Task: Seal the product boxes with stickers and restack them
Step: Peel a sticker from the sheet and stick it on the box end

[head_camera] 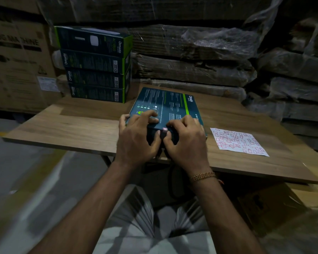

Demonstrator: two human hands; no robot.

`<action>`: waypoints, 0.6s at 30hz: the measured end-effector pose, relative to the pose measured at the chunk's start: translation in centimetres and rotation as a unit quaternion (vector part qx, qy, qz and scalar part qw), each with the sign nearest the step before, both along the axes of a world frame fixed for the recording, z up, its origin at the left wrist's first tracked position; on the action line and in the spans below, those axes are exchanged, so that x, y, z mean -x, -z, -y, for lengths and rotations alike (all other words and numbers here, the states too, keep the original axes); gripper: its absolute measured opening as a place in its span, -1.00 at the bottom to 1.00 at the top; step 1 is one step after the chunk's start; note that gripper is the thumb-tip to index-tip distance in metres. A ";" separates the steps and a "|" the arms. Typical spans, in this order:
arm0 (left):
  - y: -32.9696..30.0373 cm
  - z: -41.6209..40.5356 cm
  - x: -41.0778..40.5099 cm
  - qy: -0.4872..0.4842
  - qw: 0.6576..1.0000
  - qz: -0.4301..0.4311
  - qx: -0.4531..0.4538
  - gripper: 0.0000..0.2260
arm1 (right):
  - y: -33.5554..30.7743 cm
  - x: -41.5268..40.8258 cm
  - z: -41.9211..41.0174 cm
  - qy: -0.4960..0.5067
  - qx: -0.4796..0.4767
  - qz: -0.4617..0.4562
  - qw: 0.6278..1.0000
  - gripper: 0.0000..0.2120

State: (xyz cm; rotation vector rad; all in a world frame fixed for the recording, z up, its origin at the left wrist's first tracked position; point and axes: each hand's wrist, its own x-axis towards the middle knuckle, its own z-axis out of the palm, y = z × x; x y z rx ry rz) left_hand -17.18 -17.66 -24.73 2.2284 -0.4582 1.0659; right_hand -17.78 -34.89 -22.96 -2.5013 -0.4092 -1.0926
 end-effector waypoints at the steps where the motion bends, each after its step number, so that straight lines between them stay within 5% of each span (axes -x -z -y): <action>1: 0.0 0.0 0.0 0.006 1.000 -0.002 0.005 -0.51 | 0.0 0.1 0.0 -0.002 0.000 0.000 1.000 -0.77; 18: 0.0 0.2 -0.2 0.005 1.000 -0.009 0.023 -0.41 | -0.3 0.0 0.2 -0.031 -0.081 -0.020 0.996 -0.78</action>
